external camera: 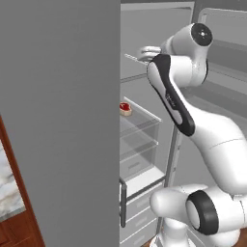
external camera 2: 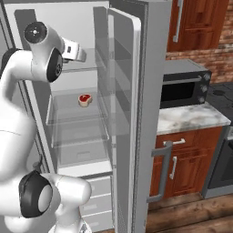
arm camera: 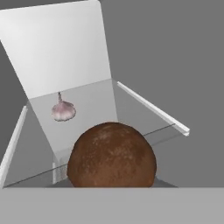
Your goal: Transport the chicken drumstick and mushroom to the fridge. Place the chicken drumstick on the rack containing meat and place the mushroom on the rack containing the vegetable, ensuring meats and vegetables are on different racks.
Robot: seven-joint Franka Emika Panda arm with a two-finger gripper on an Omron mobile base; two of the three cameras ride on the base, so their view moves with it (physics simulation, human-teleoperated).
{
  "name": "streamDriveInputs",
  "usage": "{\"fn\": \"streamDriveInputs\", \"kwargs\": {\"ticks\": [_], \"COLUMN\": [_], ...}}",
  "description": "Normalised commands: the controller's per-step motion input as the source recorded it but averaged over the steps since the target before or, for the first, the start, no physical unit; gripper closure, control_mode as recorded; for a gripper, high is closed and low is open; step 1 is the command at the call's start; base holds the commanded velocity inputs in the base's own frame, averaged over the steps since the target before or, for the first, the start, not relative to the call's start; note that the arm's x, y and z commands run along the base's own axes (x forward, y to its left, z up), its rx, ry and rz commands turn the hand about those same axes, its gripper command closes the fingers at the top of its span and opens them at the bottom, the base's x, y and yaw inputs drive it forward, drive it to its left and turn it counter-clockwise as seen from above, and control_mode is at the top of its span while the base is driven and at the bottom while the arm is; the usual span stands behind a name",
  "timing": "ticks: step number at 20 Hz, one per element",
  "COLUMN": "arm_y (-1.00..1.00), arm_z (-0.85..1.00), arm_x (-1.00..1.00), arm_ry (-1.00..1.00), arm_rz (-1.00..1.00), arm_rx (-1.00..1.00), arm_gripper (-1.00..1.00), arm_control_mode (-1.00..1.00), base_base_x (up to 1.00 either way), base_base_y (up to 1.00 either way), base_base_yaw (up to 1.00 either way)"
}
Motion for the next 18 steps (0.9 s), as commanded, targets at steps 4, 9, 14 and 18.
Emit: {"fn": "streamDriveInputs", "kwargs": {"ticks": [4,9,14,18], "arm_y": [0.08,0.07,0.07,0.08], "arm_z": [-0.10,-0.27,-0.30,-0.28], "arm_x": [0.66,0.58,0.51,0.54], "arm_ry": [0.08,0.10,0.04,0.05], "arm_rz": [0.00,0.00,0.00,0.00], "arm_rx": [0.00,0.00,0.00,0.00], "arm_gripper": [1.00,1.00,1.00,1.00], "arm_control_mode": [-1.00,-1.00,-1.00,-1.00], "base_base_x": [0.00,0.00,0.00,0.00], "base_base_y": [0.00,0.00,0.00,0.00], "base_base_yaw": [0.00,0.00,0.00,0.00]}}
